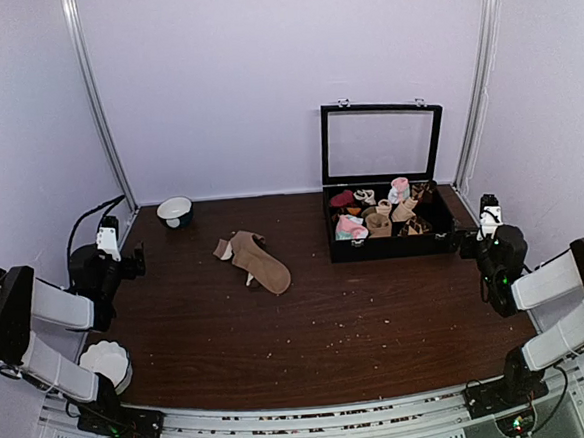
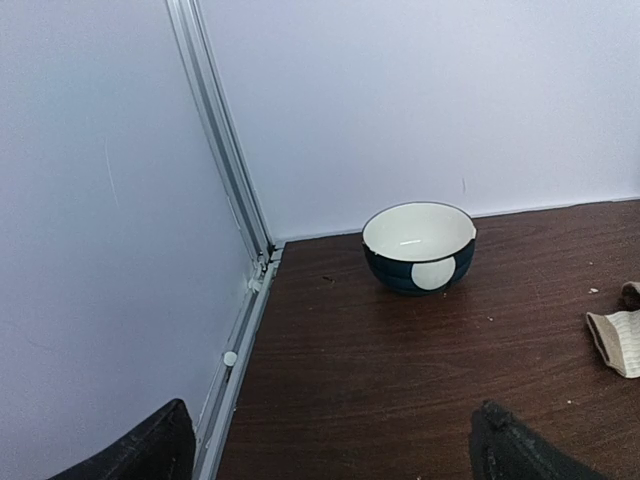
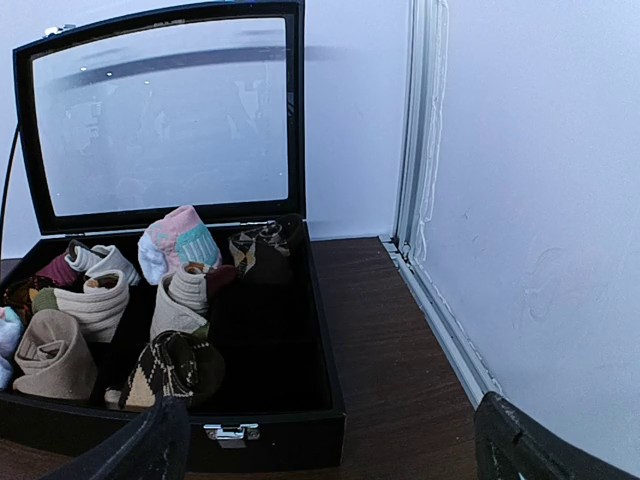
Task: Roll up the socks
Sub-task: Pick up the sock from the sock.
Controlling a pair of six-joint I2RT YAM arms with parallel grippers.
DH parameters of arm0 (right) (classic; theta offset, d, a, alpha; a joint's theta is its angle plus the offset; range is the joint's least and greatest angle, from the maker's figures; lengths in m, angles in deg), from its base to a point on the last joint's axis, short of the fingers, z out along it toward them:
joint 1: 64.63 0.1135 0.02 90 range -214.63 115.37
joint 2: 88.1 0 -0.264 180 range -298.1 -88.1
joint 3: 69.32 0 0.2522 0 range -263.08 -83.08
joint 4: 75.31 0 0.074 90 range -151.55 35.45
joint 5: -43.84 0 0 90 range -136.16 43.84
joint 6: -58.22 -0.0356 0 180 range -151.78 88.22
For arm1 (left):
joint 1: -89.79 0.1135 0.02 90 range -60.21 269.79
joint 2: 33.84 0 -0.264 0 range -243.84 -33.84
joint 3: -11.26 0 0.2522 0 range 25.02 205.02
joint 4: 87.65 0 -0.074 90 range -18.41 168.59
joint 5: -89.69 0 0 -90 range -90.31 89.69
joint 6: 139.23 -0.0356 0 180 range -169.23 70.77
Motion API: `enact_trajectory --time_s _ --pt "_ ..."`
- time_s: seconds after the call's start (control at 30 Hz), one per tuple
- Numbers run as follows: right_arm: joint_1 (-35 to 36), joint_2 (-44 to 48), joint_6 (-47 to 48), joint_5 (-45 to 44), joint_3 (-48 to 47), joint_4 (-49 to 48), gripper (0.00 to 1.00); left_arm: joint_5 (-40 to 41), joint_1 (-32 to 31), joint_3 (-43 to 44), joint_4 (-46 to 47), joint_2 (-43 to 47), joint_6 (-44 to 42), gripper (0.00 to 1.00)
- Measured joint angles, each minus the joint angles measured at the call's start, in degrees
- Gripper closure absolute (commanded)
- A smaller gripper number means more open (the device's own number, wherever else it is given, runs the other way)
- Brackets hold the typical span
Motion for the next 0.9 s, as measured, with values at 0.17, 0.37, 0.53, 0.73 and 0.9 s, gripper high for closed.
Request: enact_trajectory --time_s 0.17,0.37,0.53,0.73,0.9 --pt "0.0 0.0 0.0 0.0 0.0 0.0 0.0 0.0 0.0 0.0 0.0 0.0 0.0 0.02" --pt "0.0 0.0 0.0 0.0 0.0 0.0 0.0 0.0 0.0 0.0 0.0 0.0 0.0 0.02" --pt "0.0 0.0 0.0 0.0 0.0 0.0 0.0 0.0 0.0 0.0 -0.3 0.0 0.0 0.02" --pt "0.0 3.7 -2.3 -6.2 -1.6 7.6 0.0 -1.6 0.0 10.2 -19.5 3.2 -1.1 0.02" --pt "-0.3 12.3 -9.3 -15.0 -18.3 32.7 0.0 -6.3 0.0 27.2 -41.6 3.4 -5.4 0.02"
